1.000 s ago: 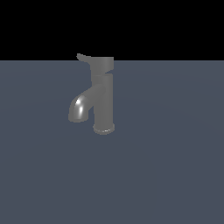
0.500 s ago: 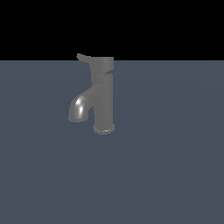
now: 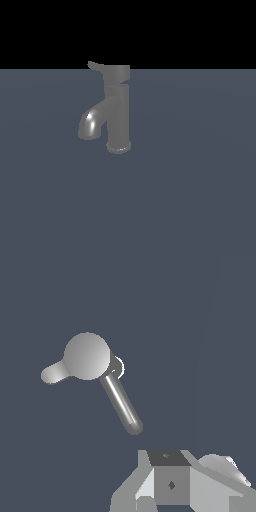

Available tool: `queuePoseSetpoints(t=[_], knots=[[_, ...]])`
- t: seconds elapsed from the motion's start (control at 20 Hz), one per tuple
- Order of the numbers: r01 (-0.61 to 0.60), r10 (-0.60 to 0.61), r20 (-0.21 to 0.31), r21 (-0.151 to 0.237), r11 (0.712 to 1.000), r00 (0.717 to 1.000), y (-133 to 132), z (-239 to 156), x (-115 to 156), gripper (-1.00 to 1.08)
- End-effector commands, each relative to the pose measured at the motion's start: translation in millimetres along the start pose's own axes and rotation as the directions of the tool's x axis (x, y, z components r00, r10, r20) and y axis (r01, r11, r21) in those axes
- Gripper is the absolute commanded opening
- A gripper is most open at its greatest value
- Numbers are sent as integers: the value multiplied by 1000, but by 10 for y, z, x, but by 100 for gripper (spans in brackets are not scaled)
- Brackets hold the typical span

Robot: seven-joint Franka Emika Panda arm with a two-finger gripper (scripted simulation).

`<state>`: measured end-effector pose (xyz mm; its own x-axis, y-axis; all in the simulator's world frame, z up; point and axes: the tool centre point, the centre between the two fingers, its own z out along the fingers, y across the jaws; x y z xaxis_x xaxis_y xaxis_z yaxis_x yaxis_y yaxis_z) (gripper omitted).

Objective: Turn on the faucet by rotating a designated handle.

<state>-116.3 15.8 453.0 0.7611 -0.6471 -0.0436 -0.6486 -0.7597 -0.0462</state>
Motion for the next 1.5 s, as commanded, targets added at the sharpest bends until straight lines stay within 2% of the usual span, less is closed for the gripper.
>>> queuePoseSetpoints(t=[0.0,0.35,0.7,1.05,1.45], knots=[[-61,61,1,0,998,998,-100,47,78,-100],[-226,226,1,-2,974,974,-374,204,285,-100],[-385,385,-3,-5,923,923,-650,397,479,-100],[-533,533,-12,-7,846,846,-923,624,657,-100],[-682,682,-27,-5,731,731,-1229,923,838,-100]])
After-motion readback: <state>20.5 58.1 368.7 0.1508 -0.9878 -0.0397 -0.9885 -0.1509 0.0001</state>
